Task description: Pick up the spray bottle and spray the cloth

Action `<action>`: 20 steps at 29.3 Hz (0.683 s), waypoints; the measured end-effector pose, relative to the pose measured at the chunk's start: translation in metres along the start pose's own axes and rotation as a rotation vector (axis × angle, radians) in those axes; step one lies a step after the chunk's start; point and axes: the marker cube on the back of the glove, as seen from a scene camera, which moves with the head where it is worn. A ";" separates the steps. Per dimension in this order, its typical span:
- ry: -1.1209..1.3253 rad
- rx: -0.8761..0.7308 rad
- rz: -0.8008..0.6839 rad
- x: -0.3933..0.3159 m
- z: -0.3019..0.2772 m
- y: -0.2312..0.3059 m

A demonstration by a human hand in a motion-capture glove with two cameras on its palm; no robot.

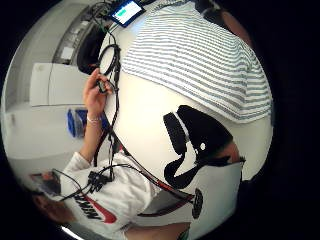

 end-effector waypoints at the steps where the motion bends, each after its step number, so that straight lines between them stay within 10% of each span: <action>1: 0.001 0.001 -0.008 -0.003 0.001 -0.001; 20: -0.240 0.120 -0.047 0.020 0.019 0.090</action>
